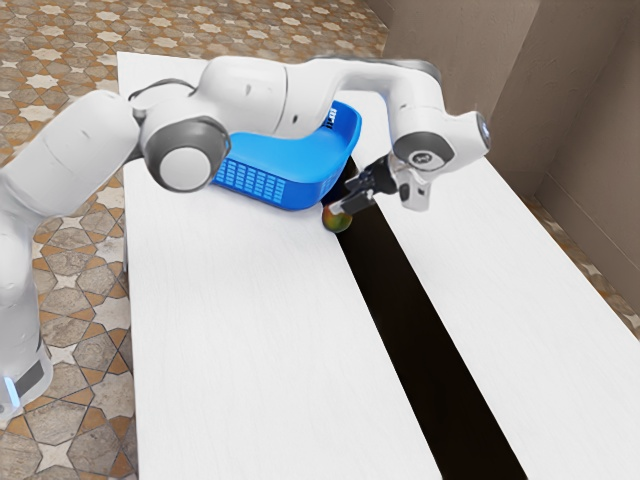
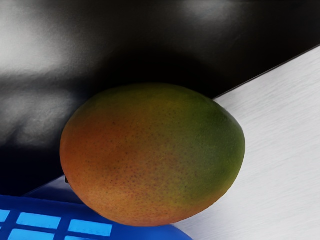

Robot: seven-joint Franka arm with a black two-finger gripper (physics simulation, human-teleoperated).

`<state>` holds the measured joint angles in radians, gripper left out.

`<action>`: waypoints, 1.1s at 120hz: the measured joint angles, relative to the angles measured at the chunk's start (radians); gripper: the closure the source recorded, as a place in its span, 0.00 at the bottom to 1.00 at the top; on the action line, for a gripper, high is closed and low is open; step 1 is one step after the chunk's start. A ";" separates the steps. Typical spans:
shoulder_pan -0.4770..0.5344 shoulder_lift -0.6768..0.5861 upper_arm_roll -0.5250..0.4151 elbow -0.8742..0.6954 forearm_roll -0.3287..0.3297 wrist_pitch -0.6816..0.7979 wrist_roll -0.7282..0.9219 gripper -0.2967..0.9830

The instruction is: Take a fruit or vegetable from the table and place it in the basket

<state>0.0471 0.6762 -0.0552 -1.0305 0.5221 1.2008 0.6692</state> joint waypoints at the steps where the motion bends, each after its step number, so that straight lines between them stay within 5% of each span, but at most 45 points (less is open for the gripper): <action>1: 0.000 0.001 0.000 0.000 0.000 0.000 0.001 0.23; 132: 0.038 0.007 0.002 -0.099 -0.023 0.006 0.046 0.23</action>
<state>0.0849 0.6834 -0.0532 -1.1295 0.4991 1.2068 0.7147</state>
